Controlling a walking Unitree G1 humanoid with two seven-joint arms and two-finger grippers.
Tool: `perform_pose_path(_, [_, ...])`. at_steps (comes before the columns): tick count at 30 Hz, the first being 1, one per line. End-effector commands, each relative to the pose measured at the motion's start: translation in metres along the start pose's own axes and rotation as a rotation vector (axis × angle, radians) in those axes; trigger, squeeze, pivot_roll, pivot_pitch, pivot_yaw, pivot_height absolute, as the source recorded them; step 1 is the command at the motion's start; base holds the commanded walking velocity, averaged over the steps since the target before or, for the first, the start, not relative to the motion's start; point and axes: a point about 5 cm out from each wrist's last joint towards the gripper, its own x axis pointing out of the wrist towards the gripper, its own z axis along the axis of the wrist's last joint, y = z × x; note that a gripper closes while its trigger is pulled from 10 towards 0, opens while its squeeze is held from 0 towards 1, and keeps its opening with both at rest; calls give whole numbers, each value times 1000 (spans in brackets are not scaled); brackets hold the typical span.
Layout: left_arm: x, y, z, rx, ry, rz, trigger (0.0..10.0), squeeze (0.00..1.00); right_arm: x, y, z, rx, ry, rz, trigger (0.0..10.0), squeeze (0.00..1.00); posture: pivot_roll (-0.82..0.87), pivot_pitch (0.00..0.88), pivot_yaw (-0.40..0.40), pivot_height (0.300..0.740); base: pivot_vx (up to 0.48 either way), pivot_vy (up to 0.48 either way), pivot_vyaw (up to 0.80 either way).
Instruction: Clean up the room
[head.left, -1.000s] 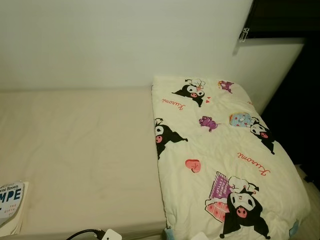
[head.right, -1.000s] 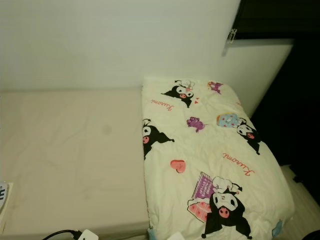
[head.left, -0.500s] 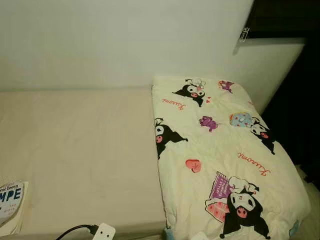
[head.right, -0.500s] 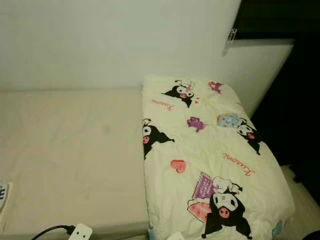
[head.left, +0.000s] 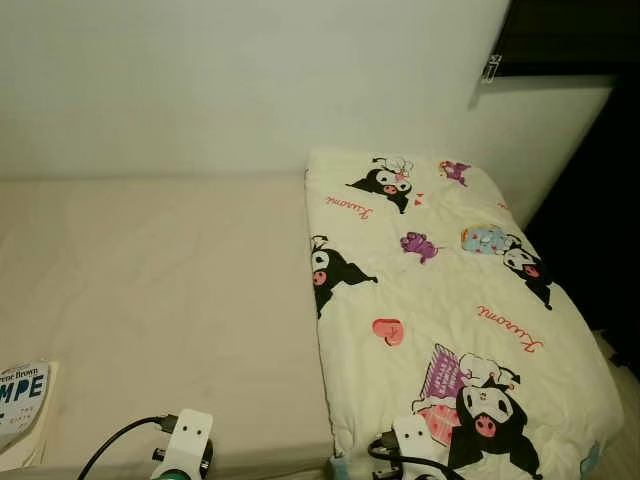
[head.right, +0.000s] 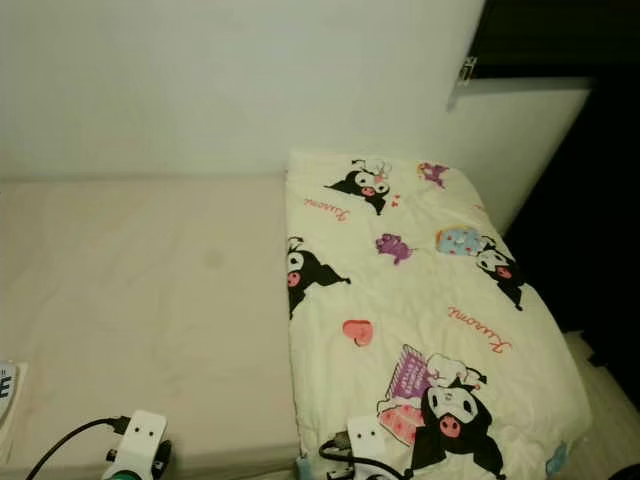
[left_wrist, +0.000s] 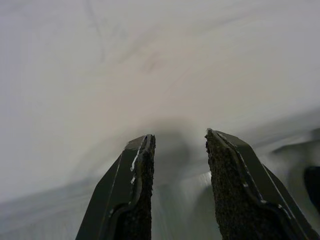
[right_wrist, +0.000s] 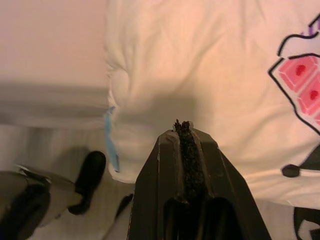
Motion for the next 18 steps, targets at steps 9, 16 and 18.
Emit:
perform_pose_path(9, [-7, 9, -8, -29, -41, 17, 10000, 0, -1, 10, -4, 8, -9, 10, 10000, 0, 42, 0, 57, 740, 0, 0, 0])
perform_pose_path(16, [-9, 7, -9, -37, -46, 16, 10000, 0, -3, 11, -9, -1, 4, 16, 10000, 0, 42, 0, 51, 740, 0, 297, 0])
perform_pose_path(18, [-9, 6, -10, -37, -46, 13, 10000, 0, -3, 11, -10, -3, 6, 17, 10000, 0, 40, 0, 51, 740, 0, 377, 0])
